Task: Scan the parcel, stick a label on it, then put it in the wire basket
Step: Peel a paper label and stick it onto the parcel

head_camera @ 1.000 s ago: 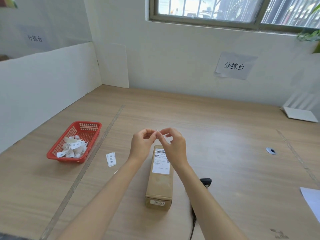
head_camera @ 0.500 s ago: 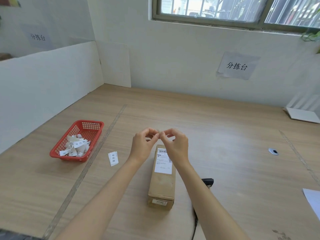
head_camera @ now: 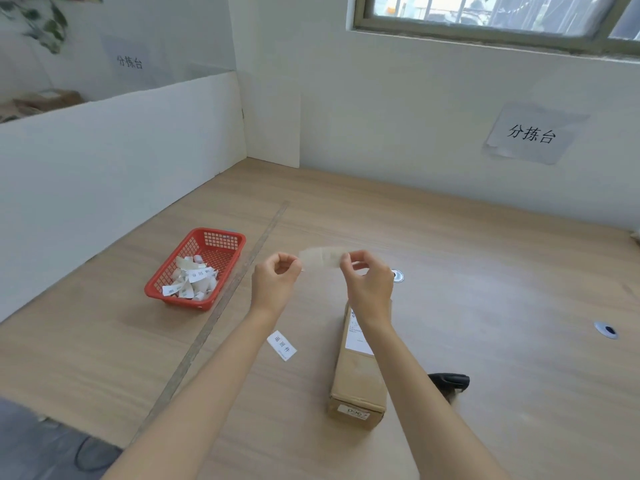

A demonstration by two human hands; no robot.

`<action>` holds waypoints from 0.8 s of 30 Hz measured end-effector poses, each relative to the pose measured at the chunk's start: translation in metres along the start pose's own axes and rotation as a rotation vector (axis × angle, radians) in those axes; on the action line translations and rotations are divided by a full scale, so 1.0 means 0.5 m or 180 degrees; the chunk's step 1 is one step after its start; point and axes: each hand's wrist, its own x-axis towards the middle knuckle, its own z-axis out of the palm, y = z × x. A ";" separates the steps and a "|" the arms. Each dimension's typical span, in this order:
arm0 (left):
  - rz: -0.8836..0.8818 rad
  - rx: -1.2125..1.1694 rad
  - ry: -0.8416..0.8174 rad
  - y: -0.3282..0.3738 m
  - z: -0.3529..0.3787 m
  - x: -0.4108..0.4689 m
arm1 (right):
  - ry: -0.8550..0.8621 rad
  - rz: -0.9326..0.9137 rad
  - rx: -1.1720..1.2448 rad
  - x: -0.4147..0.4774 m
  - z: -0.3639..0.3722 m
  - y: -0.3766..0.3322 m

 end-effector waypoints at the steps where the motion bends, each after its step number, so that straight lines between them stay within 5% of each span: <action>1: -0.0042 -0.0001 0.0063 -0.008 -0.017 0.012 | -0.0023 -0.0003 -0.0005 0.002 0.019 -0.003; 24: -0.1145 0.0803 0.1301 -0.285 -0.398 0.278 | -0.0611 0.0366 -0.0082 0.071 0.451 0.027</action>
